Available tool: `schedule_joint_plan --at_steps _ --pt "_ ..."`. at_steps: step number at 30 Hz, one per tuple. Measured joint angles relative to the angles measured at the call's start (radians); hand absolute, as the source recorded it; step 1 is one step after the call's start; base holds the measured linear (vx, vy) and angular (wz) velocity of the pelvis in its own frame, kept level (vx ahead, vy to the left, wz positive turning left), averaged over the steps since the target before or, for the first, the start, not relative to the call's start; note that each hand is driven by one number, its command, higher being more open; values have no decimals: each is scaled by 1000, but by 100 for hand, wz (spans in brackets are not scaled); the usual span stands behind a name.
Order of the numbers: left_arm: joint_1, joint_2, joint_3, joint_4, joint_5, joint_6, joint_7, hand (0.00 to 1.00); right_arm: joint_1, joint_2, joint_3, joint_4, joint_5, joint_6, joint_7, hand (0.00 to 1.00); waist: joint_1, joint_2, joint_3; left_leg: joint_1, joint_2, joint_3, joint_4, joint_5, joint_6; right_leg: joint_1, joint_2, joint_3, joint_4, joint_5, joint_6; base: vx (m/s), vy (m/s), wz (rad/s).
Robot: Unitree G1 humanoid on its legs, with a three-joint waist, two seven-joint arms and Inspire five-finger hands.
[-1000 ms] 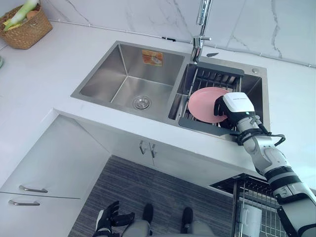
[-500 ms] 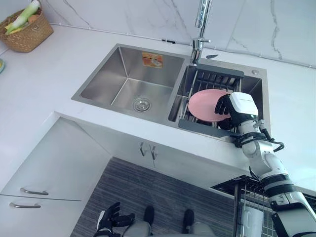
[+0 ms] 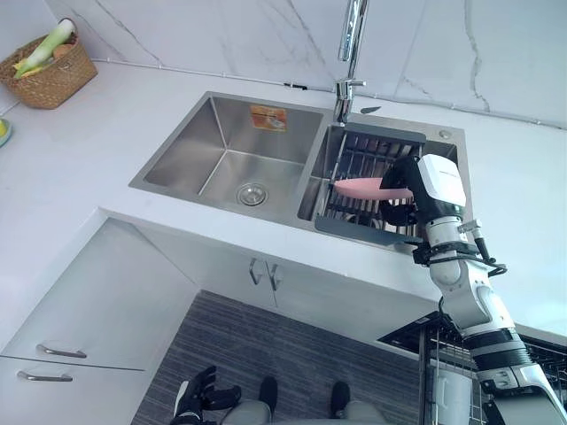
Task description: Walk over to the sink, pick up the cup, carry it to the dishwasher, place the cup inside the dishwasher, then close the dishwasher door
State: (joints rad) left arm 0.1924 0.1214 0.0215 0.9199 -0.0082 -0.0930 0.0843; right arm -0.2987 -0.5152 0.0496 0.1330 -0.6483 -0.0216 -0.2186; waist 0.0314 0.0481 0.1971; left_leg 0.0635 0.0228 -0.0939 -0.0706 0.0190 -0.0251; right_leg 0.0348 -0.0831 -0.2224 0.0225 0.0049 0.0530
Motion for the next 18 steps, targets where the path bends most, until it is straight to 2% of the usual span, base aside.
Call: schedule_joint_plan --at_steps 7,18 --pt "0 1 1 2 10 4 0 90 23 0 -16 -69 24 -5 0 30 -3 -2 -1 24 1 1 -9 1 2 17 1 0 -4 1 2 0 0 0" --pt "0 2 4 30 11 7 0 90 88 7 -51 -174 76 -51 -3 30 -8 -6 -25 45 4 12 -12 -1 -1 35 4 11 -4 1 2 -19 -4 -3"
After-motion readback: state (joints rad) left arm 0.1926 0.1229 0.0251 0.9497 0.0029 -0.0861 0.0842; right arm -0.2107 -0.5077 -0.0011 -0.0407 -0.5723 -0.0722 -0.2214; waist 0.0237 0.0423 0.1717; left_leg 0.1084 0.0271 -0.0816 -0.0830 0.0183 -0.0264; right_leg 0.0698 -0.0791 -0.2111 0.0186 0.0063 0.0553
